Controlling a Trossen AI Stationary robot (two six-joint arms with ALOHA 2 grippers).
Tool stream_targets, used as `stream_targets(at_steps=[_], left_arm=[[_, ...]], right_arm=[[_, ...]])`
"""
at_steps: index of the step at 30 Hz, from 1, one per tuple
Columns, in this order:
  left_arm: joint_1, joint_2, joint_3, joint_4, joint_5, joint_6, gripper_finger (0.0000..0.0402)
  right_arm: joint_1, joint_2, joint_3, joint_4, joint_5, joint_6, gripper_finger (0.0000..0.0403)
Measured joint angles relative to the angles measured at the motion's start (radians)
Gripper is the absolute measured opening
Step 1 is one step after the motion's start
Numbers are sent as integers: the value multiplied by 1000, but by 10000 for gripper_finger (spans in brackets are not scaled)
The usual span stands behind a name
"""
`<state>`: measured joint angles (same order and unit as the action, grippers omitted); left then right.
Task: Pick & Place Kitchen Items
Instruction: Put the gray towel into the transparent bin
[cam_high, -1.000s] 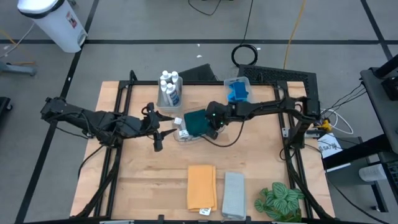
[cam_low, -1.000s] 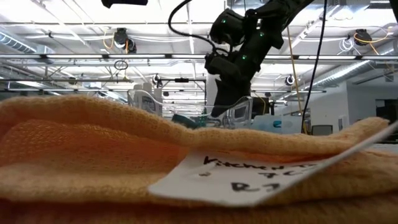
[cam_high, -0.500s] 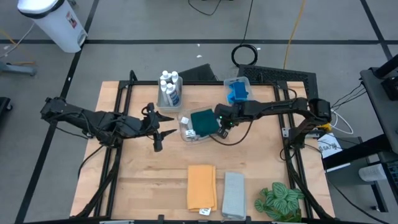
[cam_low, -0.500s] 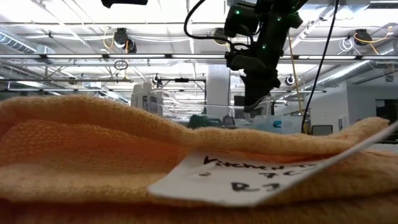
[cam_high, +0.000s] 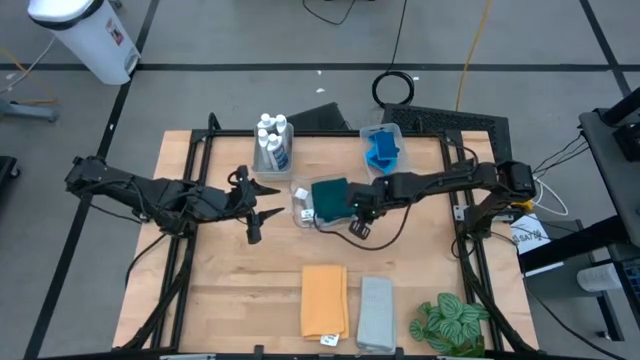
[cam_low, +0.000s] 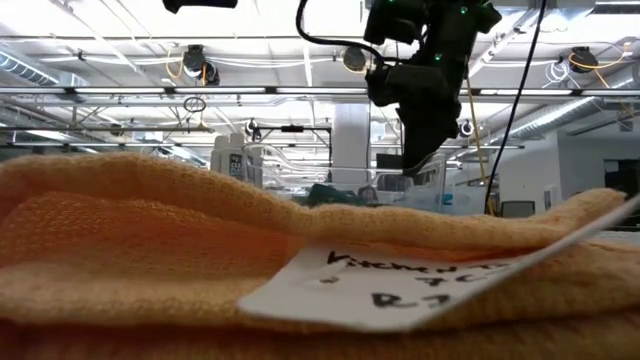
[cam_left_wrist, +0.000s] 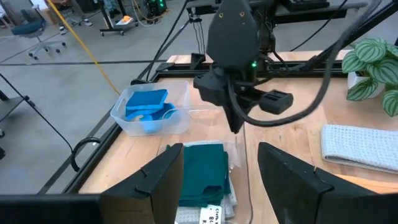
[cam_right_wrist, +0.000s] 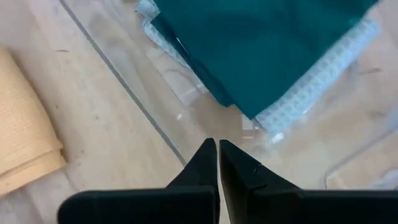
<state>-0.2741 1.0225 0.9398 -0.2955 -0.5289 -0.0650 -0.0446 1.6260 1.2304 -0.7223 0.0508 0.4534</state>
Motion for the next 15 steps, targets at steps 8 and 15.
stream_targets(at_steps=[8, 15], left_arm=[[0, 0, 0, 0, 0, 0, 209], [0, 0, 0, 1, 0, 0, 209]], right_arm=[[60, -73, -1, 6, 5, -20, 0], [178, -224, 0, 46, 58, -90, 0]])
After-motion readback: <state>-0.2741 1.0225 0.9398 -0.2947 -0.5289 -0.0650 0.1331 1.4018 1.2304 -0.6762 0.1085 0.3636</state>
